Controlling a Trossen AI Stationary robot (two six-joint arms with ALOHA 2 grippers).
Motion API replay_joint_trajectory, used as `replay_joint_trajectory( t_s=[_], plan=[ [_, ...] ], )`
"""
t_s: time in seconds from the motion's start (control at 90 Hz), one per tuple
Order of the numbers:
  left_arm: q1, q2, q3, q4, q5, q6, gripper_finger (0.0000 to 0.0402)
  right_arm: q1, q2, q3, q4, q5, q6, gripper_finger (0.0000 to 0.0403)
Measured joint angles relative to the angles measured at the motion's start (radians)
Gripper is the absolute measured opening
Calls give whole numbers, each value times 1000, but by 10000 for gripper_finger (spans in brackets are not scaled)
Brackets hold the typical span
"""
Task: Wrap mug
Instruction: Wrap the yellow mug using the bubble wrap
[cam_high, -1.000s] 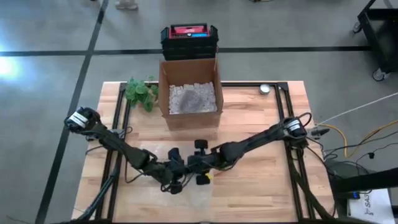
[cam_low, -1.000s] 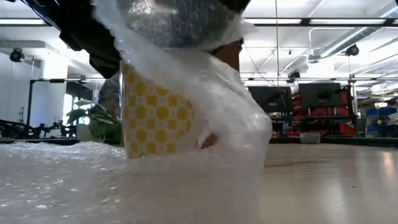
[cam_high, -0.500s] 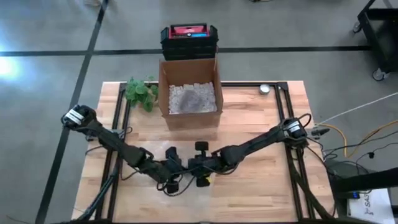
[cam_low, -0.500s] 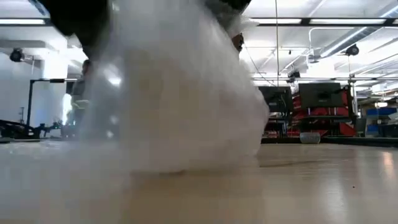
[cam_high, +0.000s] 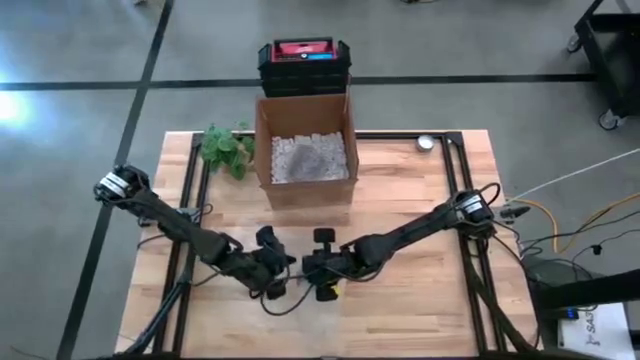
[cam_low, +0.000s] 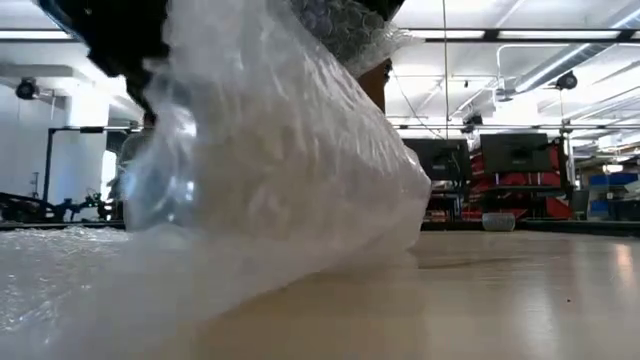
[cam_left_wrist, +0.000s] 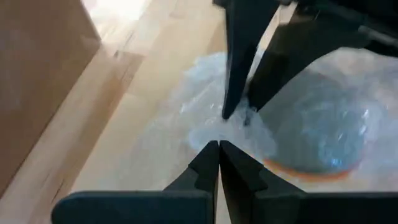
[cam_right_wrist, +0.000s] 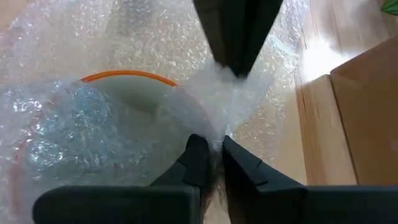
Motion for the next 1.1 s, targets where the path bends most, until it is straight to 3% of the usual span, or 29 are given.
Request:
replay_joint_trajectory(
  t_s=[0.156,0.522,0.689,0.889,1.1],
  plan=[
    [0,30,0,133,47,81,0,0,0,0,1,-12,-5,36],
    [0,89,1,174,71,96,0,0,-58,-4,-9,-15,-49,136],
    [1,93,2,167,73,104,0,1,-100,18,-23,-17,-57,159],
    [1,93,2,172,73,110,0,21,-79,24,20,-111,-25,148],
    [0,96,-1,158,77,111,0,22,-9,25,23,-101,-24,74]
  ],
)
